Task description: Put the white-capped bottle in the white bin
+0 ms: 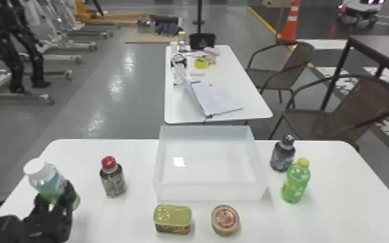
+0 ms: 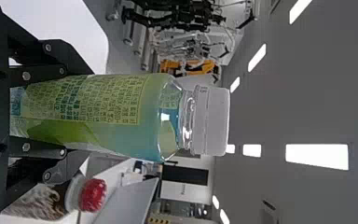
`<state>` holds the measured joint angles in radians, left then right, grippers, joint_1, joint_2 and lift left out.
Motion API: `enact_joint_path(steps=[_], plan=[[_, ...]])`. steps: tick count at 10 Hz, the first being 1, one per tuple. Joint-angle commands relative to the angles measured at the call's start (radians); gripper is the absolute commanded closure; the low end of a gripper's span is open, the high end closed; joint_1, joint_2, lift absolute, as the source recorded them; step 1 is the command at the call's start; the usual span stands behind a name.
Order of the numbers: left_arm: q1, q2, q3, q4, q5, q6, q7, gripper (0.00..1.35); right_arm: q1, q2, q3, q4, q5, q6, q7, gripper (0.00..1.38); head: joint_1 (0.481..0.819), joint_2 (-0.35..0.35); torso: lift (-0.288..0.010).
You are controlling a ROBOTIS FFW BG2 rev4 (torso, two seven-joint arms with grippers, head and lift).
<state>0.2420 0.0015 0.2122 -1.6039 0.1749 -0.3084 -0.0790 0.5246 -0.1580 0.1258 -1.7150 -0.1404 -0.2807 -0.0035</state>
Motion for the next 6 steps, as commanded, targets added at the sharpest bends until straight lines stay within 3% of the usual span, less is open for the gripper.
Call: enact_joint_path(steps=[1,3,4,6], plan=[[-0.017,-0.004,-0.066,-0.085,0.028,0.011,-0.018,0.98,0.0,0.0,0.0,0.0,-0.001,0.003,-0.001,0.09,0.549,0.0,-0.1],[-0.093,0.0,-0.146,-0.088,0.063,0.097,-0.13,0.98,-0.002,0.0,0.0,0.0,-0.001,0.008,0.0,0.09,0.549,0.0,-0.1],[-0.139,0.025,-0.182,-0.087,0.054,0.161,-0.197,0.98,-0.008,0.0,0.006,0.003,-0.002,0.009,0.0,0.09,0.549,0.0,-0.1],[-0.253,0.034,-0.22,-0.057,-0.086,0.267,-0.378,0.98,-0.015,0.0,0.011,0.009,-0.004,0.009,-0.001,0.09,0.549,0.0,-0.1]])
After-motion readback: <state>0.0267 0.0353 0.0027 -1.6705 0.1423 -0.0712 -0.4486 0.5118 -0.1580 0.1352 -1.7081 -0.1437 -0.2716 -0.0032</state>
